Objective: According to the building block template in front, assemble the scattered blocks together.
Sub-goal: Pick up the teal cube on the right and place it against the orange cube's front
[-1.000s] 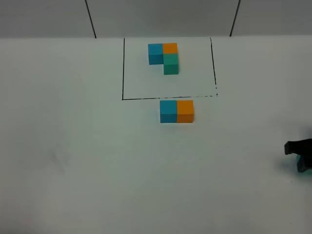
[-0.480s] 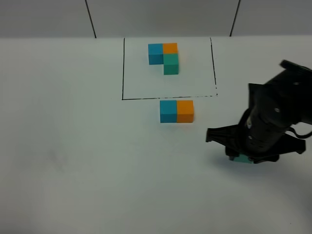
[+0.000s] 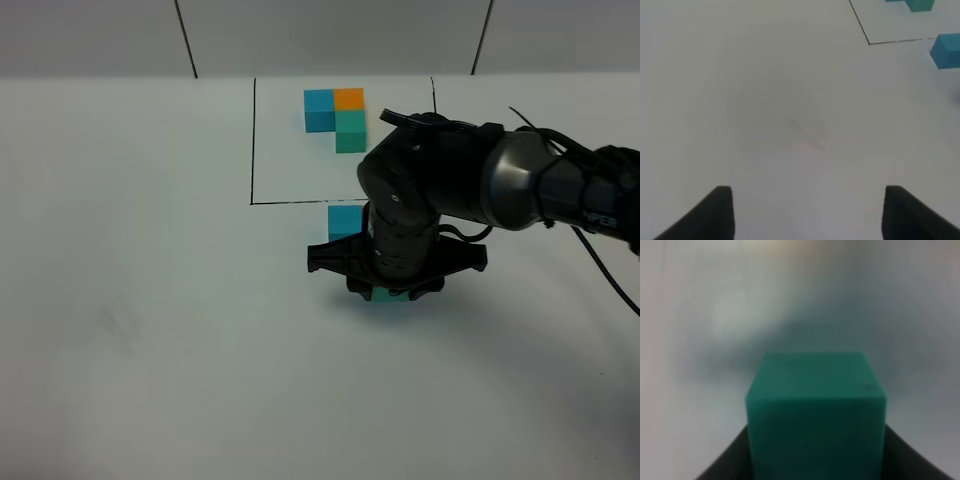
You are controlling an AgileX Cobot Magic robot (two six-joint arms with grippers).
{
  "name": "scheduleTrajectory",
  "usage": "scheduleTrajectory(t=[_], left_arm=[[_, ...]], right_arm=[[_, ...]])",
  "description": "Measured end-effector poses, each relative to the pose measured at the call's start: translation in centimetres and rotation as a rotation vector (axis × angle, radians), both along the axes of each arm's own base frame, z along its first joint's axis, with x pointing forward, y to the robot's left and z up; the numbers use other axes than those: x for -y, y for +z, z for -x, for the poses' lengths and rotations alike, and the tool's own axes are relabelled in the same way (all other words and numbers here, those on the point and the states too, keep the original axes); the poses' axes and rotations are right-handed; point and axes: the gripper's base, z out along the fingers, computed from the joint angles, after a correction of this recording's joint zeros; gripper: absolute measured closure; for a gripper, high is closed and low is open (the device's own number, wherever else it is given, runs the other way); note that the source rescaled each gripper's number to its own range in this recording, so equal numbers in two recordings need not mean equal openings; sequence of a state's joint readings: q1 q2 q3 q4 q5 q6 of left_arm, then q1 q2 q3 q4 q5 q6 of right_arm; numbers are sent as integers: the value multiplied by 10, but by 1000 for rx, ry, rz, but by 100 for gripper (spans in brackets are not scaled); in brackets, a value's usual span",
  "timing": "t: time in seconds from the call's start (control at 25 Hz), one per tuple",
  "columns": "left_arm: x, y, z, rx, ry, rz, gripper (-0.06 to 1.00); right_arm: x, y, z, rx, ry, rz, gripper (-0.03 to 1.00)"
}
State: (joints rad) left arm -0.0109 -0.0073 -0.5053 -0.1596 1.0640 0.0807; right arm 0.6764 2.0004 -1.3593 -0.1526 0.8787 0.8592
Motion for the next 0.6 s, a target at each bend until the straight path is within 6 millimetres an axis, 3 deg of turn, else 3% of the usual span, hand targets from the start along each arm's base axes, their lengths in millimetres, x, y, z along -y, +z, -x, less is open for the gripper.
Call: scheduleTrajectory(t=[0.24,0.6], left_arm=[[0,0,0,0,0,0,58],[0,0,0,0,0,0,58]], right_arm=[[-16,-13,-14,10,20,9,95],[-17,-35,-18,-19,26,55,95]])
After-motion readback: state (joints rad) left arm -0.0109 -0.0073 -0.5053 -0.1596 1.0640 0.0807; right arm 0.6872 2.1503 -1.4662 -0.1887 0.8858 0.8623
